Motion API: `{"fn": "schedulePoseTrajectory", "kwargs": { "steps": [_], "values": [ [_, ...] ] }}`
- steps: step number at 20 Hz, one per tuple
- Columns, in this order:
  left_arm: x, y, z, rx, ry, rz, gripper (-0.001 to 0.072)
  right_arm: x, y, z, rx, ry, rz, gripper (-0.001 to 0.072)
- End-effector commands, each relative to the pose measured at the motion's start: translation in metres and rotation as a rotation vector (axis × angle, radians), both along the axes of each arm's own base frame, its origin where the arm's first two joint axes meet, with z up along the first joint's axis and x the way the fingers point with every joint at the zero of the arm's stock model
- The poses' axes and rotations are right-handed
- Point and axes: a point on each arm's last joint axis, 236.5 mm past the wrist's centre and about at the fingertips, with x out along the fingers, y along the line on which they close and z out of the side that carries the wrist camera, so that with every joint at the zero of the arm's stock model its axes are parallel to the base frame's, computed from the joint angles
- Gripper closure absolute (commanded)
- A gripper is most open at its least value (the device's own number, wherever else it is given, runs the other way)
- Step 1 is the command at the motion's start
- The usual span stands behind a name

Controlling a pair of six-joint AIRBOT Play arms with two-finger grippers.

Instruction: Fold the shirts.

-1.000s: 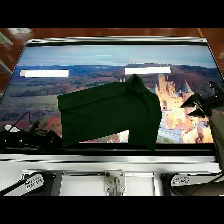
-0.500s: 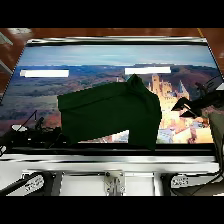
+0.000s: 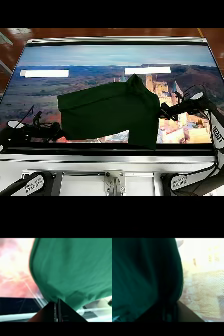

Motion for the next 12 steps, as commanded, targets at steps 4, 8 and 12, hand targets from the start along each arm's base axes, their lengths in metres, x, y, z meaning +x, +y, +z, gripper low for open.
{"fn": "schedulePoseTrajectory", "kwargs": {
  "steps": [4,8,12],
  "values": [
    [0.075,0.024,0.092,0.101,-0.31,-0.009,0.0676,0.049,0.015,0.072,0.021,-0.307,0.113,0.0648],
    [0.125,0.038,0.351,0.347,-0.987,-0.072,0.0675,0.085,0.002,0.345,-0.252,-1.017,0.18,0.0648],
    [0.018,0.007,0.62,0.498,-1.598,-0.004,0.0675,-0.044,-0.008,0.618,-0.636,-1.642,-0.035,0.0648]
  ]
}}
